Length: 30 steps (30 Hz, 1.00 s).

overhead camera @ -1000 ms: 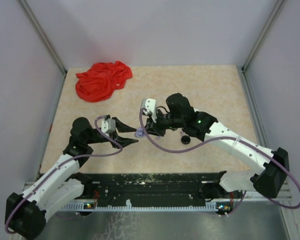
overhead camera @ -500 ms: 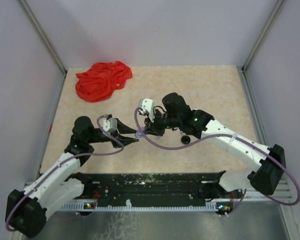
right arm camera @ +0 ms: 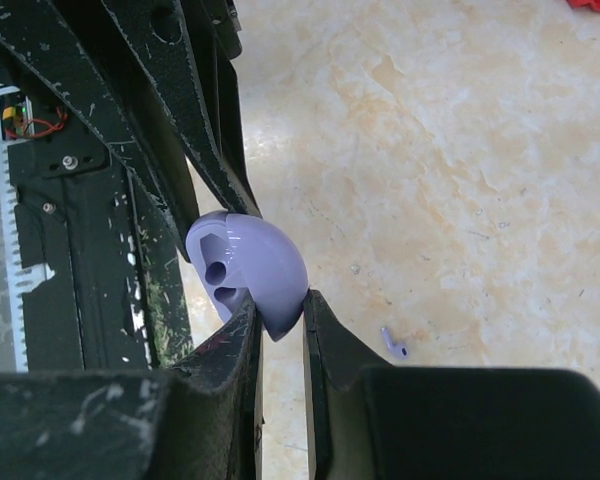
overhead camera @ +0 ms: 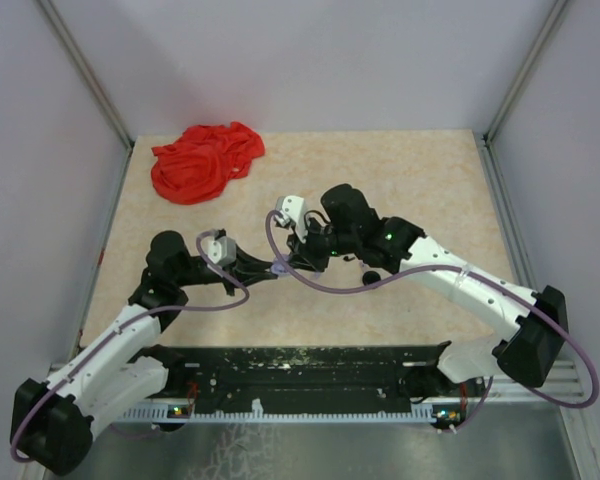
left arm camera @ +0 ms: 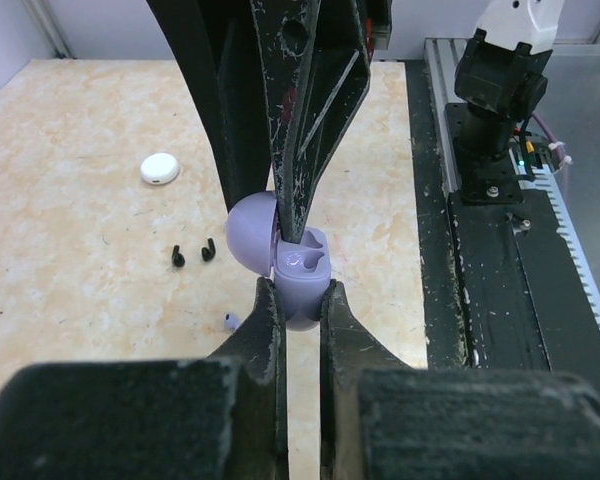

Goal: Insert the wireless bluetooth earbuds into the charging case
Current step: Open the charging case, then pick up the earbud from the center of the board.

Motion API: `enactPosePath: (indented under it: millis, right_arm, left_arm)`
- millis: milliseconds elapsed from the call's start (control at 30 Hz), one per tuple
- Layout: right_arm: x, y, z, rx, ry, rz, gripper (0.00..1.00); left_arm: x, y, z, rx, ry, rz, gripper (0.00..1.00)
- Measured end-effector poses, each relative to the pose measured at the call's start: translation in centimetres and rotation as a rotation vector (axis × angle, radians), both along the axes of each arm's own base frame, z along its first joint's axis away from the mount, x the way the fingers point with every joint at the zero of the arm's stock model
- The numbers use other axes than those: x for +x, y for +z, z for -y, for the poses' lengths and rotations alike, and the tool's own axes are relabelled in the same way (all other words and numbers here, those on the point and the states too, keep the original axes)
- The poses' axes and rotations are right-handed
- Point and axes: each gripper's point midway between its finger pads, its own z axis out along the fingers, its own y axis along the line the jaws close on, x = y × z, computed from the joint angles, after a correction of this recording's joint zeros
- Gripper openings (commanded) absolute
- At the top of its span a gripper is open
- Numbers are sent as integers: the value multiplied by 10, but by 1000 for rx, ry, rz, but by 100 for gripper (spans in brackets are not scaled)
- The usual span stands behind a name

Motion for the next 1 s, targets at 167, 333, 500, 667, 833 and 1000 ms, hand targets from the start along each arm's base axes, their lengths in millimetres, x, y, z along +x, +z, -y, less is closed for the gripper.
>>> enactPosePath:
  millis: [167,333,500,667,833,1000]
  right_arm:
    - [2,0,0,2,-26,-11,37]
    - [14,3,4,8,-113,-4,50]
    - [34,3,25,24,-284,-20,53]
    - [54,-17,46,-17,-484,-50,53]
    - [69,-52,54,-89,-650,-120,52]
    - [75,-99,59,-174,-784,-213,50]
  left_arm:
    - [5,2,-2,19,36,25,1]
    - [18,-1,-6,41,120,35,1]
    - [40,-8,-15,82,255,18,1]
    - [63,-14,-28,120,401,4,1]
    - [81,-19,-42,149,533,-4,1]
    - [90,-19,-51,160,603,-3,1]
